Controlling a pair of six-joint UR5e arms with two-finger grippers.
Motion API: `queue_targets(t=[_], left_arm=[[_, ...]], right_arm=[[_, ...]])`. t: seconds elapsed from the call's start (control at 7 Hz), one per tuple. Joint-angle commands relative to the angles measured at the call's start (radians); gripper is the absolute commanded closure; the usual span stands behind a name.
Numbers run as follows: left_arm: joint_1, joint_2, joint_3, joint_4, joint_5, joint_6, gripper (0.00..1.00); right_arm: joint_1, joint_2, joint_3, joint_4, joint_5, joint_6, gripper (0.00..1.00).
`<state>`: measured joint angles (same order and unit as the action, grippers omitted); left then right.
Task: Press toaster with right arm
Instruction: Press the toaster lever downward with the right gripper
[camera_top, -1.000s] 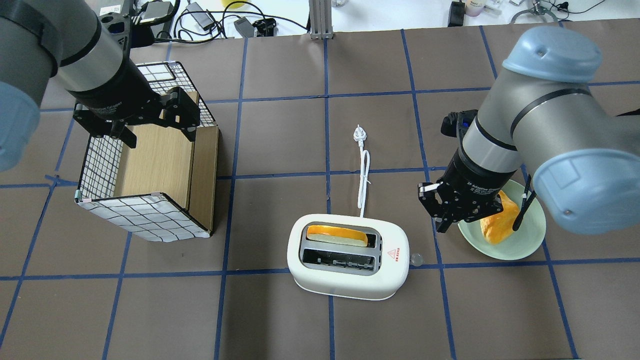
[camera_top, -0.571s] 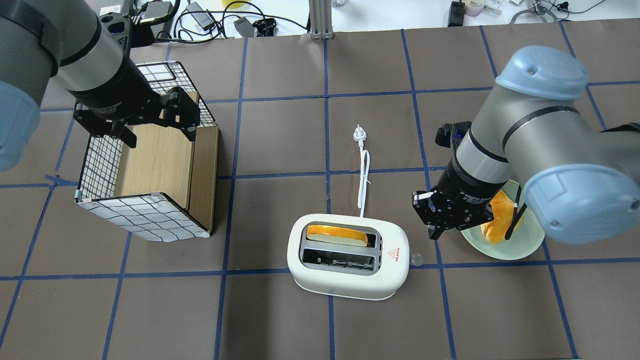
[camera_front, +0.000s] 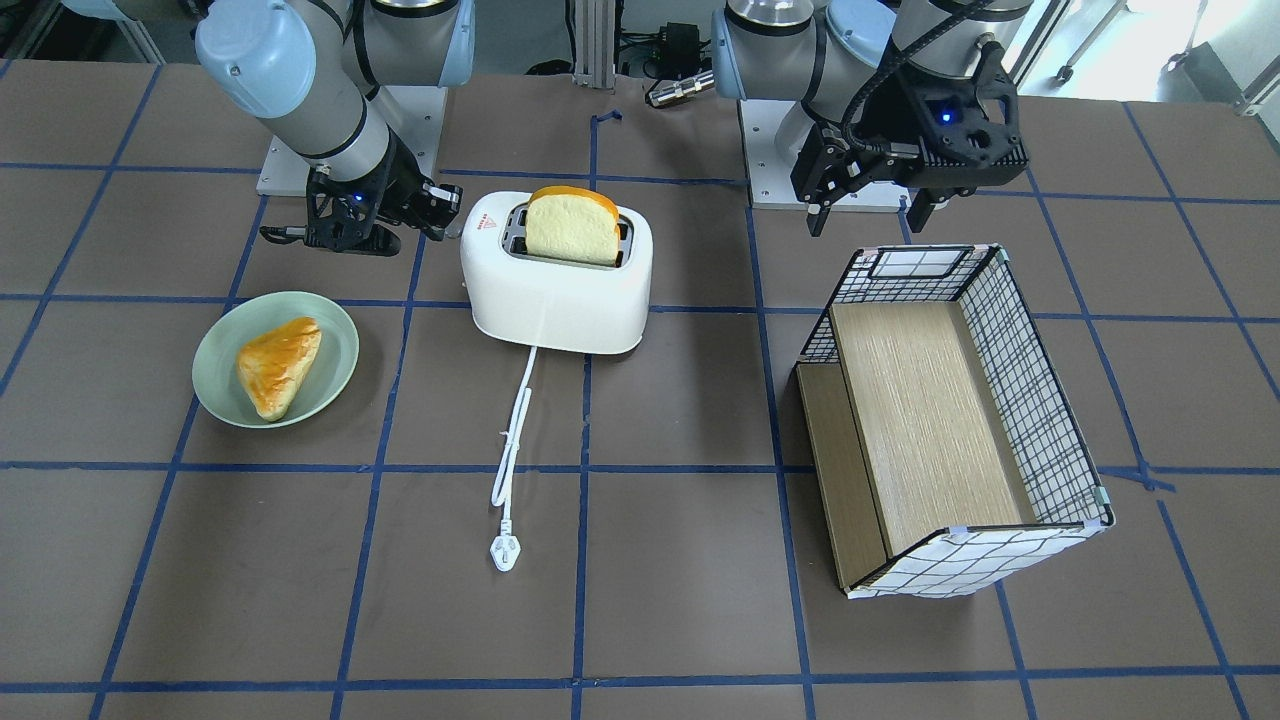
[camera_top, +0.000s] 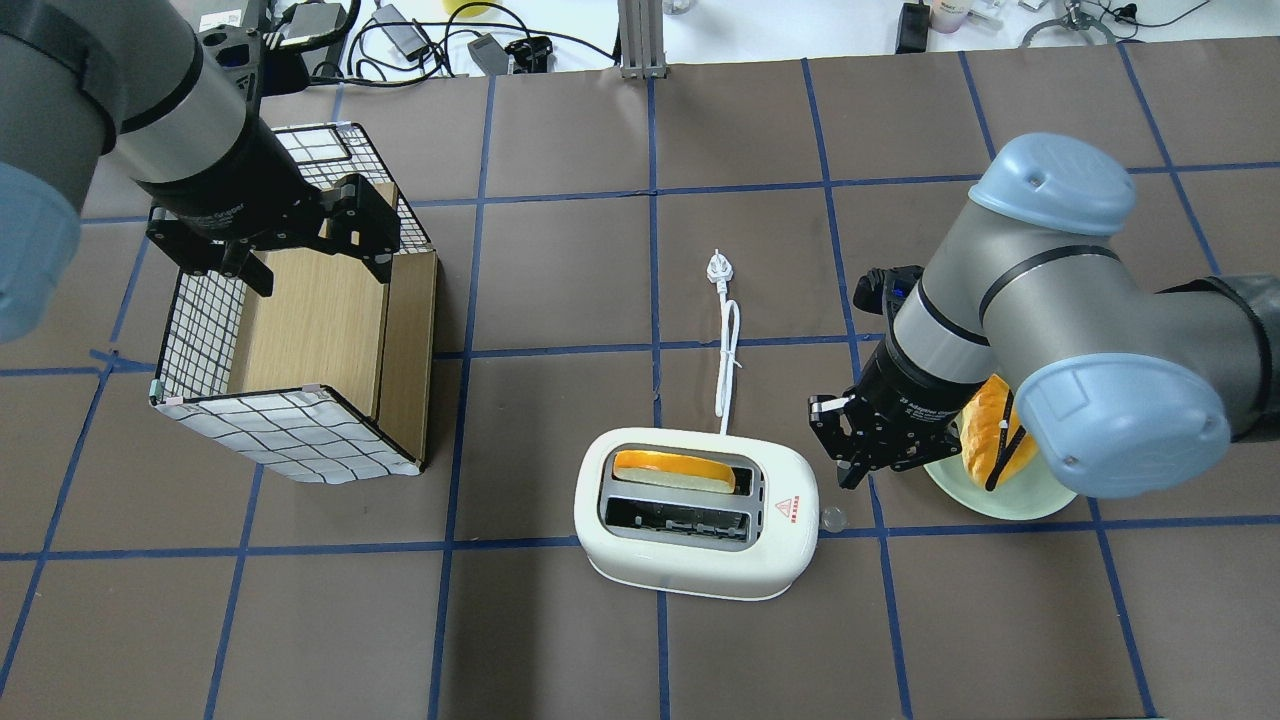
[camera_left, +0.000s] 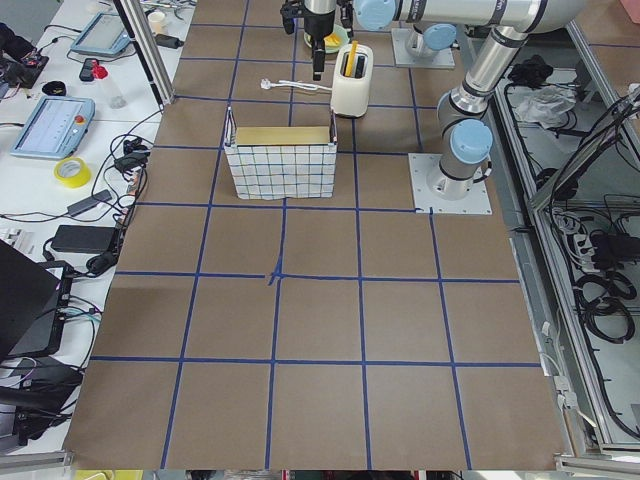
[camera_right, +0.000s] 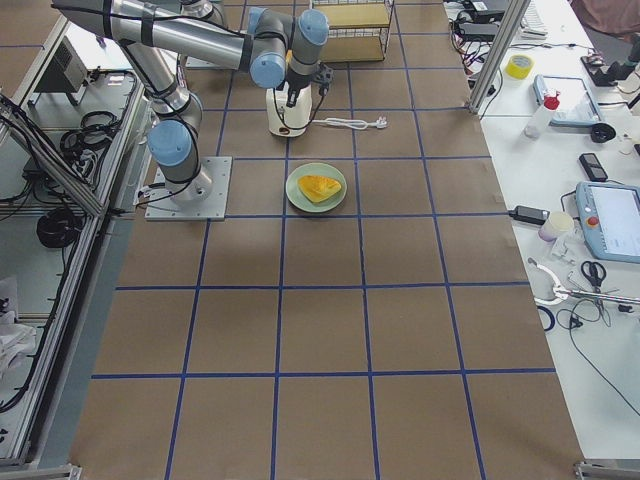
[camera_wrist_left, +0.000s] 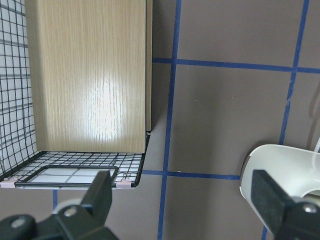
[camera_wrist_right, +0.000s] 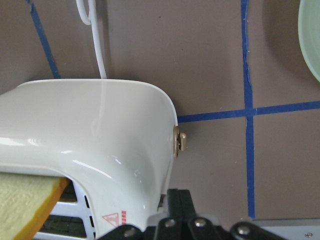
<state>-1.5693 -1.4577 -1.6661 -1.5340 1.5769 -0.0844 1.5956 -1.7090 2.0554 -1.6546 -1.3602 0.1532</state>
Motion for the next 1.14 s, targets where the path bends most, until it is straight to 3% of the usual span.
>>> queue_targets(t=[0.0, 0.14, 1.0], left_arm=[[0.000, 0.000, -0.001, 0.000, 0.000, 0.000, 0.00], [0.000, 0.000, 0.000, 0.000, 0.000, 0.000, 0.00], [0.000, -0.001, 0.000, 0.000, 0.000, 0.000, 0.00]], right_arm=[[0.000, 0.000, 0.003, 0.012, 0.027, -0.009, 1.00], [-0.003, 0.000, -0.004, 0.012, 0.071, -0.023, 1.00], [-0.009, -0.008, 0.031, 0.070, 0.073, -0.064, 1.00]])
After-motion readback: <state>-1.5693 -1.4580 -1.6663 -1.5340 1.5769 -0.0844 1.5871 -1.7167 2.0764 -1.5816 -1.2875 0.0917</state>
